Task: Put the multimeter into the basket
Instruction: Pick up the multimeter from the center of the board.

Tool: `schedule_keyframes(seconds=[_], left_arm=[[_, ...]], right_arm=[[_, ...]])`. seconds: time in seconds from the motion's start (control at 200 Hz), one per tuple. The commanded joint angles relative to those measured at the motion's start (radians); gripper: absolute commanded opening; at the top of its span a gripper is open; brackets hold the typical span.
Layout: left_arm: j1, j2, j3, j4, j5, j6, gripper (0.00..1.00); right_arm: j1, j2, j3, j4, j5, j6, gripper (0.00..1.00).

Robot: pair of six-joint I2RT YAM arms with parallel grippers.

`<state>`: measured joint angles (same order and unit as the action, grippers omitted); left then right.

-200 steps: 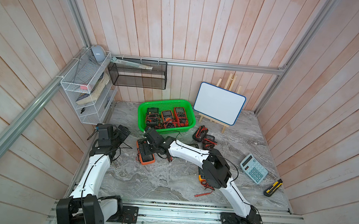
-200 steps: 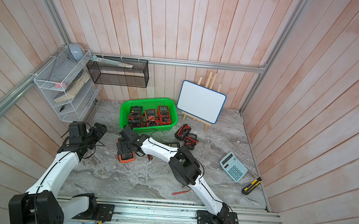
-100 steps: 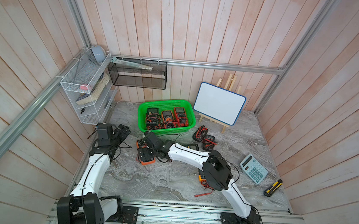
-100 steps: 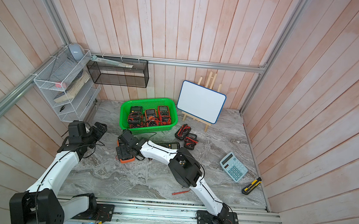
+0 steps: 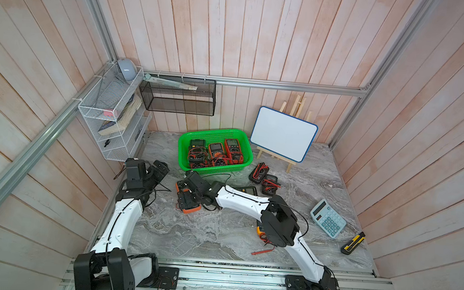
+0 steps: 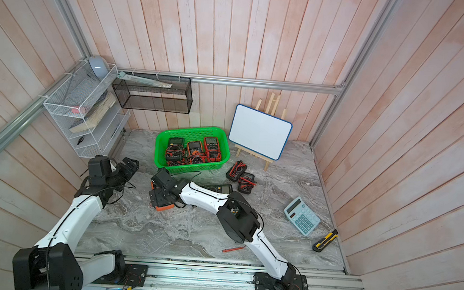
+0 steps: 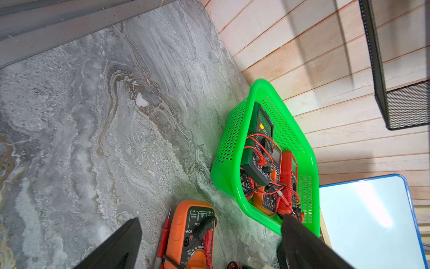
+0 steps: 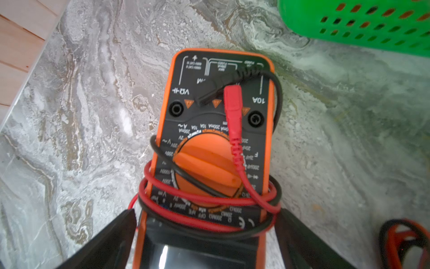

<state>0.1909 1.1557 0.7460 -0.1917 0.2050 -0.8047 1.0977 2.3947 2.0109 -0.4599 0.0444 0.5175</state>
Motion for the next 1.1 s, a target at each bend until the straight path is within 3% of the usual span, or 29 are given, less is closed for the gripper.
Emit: schedule_keyframes(seconds=[0.0, 0.16, 0.435, 0.52, 0.795, 0.905, 1.095], left_arm=[[0.005, 0.005, -0.013, 0.027, 0.017, 0.003, 1.00], [0.005, 0.002, -0.023, 0.032, 0.022, -0.004, 1.00], [0.006, 0.000, -0.028, 0.043, 0.032, -0.014, 1.00], [0.006, 0.002, -0.026, 0.049, 0.037, -0.019, 1.00], [0.006, 0.001, 0.001, 0.050, 0.055, -0.011, 1.00], [0.006, 0.002, 0.026, 0.039, 0.061, -0.001, 0.99], [0.006, -0.001, 0.081, 0.019, 0.068, 0.014, 1.00]], right_arm=[[0.002, 0.089, 0.093, -0.074, 0.001, -0.032, 0.98], [-0.014, 0.142, 0.160, -0.109, -0.002, -0.050, 0.98], [-0.026, 0.131, 0.100, -0.093, -0.039, -0.065, 0.98], [-0.028, 0.118, 0.090, -0.094, -0.048, -0.072, 0.87], [-0.030, -0.047, -0.017, -0.010, -0.069, -0.098, 0.35], [-0.030, -0.130, -0.070, 0.023, -0.081, -0.112, 0.28], [-0.038, -0.278, -0.154, 0.065, -0.084, -0.132, 0.27]])
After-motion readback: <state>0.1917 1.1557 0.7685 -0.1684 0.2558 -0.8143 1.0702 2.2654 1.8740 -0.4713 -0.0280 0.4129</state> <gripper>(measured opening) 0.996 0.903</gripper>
